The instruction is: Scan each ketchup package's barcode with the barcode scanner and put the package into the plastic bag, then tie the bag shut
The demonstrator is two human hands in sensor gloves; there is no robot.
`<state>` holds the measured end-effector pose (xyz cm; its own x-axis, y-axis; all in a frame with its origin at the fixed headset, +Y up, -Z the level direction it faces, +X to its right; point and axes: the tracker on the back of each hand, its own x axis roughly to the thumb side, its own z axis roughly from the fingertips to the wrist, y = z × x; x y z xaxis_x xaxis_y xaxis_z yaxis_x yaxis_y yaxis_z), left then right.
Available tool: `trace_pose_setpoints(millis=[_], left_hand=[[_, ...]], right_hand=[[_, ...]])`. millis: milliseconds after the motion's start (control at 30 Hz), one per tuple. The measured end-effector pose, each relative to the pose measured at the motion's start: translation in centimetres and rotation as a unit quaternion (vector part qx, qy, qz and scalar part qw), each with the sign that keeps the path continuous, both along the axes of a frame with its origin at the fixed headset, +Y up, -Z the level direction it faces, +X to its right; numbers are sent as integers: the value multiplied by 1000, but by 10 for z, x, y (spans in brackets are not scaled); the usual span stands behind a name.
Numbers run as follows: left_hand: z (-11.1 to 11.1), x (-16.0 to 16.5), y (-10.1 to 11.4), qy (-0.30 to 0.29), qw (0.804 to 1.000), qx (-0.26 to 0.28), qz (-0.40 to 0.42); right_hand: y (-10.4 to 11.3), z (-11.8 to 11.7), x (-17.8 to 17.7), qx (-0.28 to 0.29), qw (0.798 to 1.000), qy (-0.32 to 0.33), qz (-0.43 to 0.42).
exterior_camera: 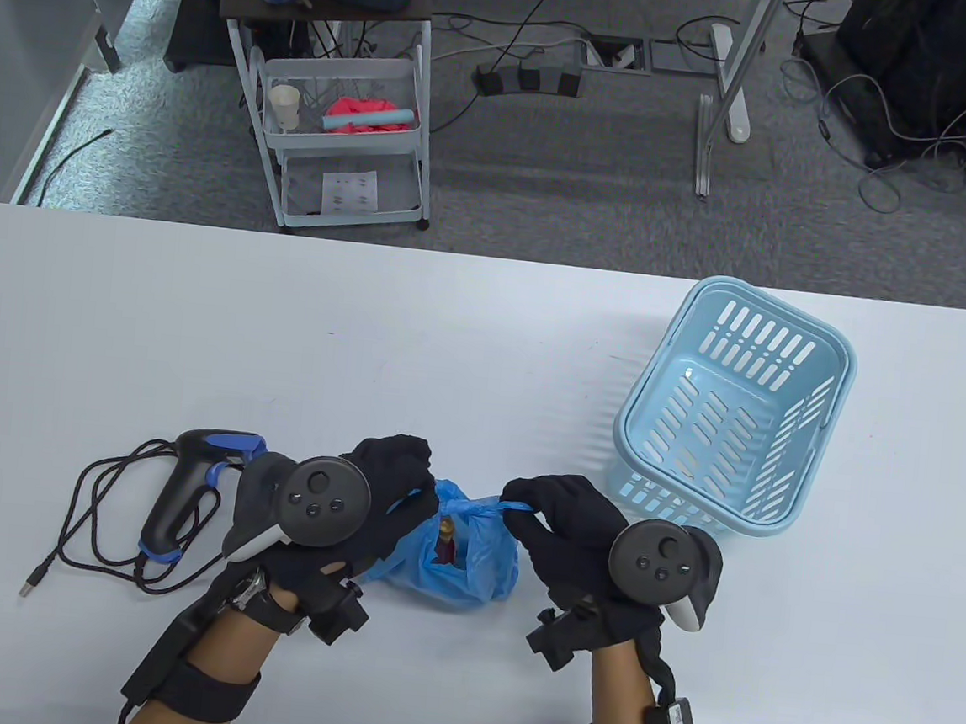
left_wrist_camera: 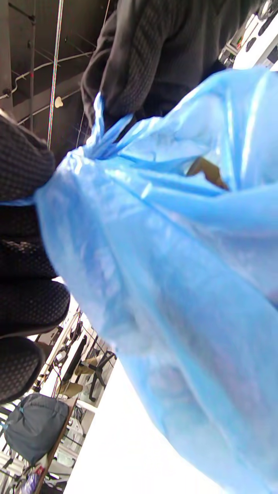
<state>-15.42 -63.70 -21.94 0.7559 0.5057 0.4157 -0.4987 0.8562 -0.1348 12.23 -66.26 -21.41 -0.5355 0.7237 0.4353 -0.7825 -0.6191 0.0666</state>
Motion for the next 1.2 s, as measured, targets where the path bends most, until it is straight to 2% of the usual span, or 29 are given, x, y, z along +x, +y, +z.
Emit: trace_pose_setpoints(millis=[300,600,1200], left_hand=[[-5,-30,-25,39,999,-32,3],[-4,-46,-45,57,997,-51,6],[0,-51,-47,60,997,-39,-10]], right_hand=[[-12,-8,15,-53,998,10,16],[-22,-14,23,-91,995,21,25],[-30,-18,32,-118,992,26,18]])
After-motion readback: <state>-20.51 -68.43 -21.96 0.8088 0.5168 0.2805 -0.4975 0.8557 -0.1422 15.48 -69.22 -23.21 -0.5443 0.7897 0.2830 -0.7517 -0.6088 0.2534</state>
